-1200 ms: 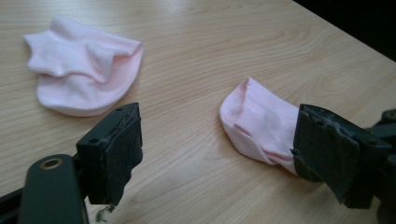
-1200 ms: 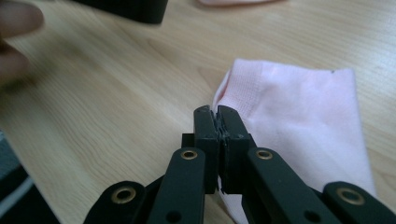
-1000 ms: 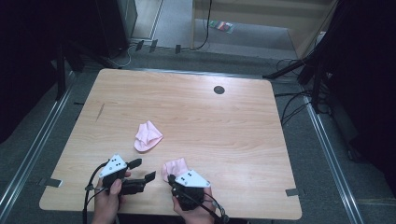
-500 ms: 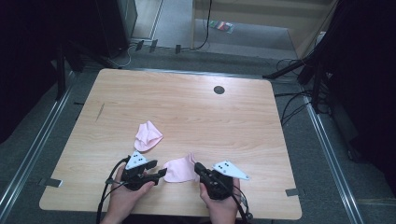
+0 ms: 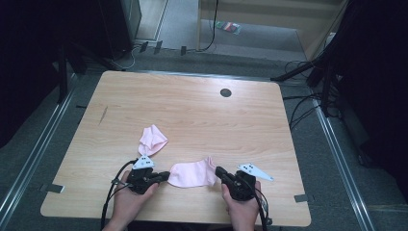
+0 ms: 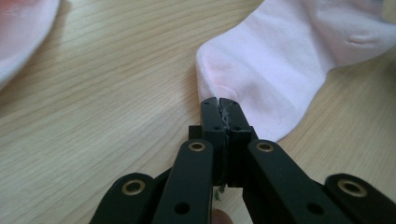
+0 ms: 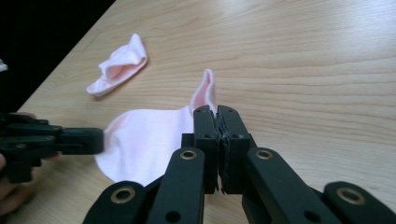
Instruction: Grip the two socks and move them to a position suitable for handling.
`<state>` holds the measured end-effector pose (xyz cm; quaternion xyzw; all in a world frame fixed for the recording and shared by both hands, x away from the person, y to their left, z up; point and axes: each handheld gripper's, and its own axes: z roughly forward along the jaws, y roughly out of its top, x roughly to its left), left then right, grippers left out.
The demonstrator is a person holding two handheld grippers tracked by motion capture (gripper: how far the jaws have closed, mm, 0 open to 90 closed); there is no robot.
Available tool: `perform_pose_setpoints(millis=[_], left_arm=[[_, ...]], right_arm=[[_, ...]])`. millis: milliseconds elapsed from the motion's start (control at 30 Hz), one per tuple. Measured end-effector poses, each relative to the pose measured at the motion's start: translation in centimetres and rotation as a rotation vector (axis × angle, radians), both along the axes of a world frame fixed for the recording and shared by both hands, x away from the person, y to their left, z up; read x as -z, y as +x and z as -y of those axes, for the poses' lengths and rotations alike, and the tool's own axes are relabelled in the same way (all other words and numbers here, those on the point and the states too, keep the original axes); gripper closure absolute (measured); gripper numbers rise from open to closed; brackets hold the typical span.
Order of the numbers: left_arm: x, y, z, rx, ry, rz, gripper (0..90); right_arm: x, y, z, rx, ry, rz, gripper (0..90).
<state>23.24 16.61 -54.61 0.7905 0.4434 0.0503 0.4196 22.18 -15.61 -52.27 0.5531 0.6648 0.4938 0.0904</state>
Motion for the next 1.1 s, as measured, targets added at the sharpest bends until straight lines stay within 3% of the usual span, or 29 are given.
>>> perform_pose_setpoints(millis=[133,300,400,533,567,667,767,867,933,967,1000,1100], left_arm=[[-0.4,-0.3,-1.5,0.003,-0.001,0.011,90.0],[-0.6,-1.0,-3.1,-0.003,0.032,0.014,90.0],[-0.8,-1.4,-3.8,-0.008,0.01,0.006,90.0],[-0.7,-1.8,-3.6,0.018,-0.007,0.007,90.0],[-0.6,-2.1,-3.1,0.027,-0.007,0.012,90.0],[-0.3,-2.3,-2.6,0.039,0.002,0.008,90.0],[0.2,-2.4,-2.5,0.042,0.006,0.008,90.0],[0.1,-2.4,-3.0,0.037,-0.042,0.016,75.7],[-0.1,-2.5,-3.3,0.029,-0.066,0.023,65.9],[-0.5,-2.5,-3.7,-0.017,-0.085,0.055,59.4],[-0.5,-2.5,-3.7,-0.017,-0.085,0.055,56.1],[-1.2,-1.7,-4.6,-0.105,-0.081,0.101,46.5]], right_arm=[[0.5,0.1,0.7,-0.002,-0.018,-0.026,88.9],[1.3,0.2,1.2,-0.009,-0.022,-0.081,90.0],[1.3,0.2,1.1,-0.01,-0.057,-0.078,90.0],[1.4,0.3,0.5,-0.043,-0.043,-0.083,89.9],[1.3,0.3,-0.1,-0.083,-0.051,-0.072,89.7],[1.4,0.4,-0.7,-0.108,-0.068,-0.079,89.4],[1.8,0.7,-0.5,-0.099,-0.065,-0.083,86.3],[1.8,0.9,-0.3,-0.065,-0.073,-0.064,67.1],[1.7,1.0,-0.3,-0.059,-0.072,-0.055,63.4],[1.4,1.0,-0.3,-0.058,-0.071,-0.033,56.4],[1.3,1.0,-0.2,-0.056,-0.068,-0.028,54.9],[1.1,1.0,-0.1,-0.044,-0.075,-0.008,46.5]])
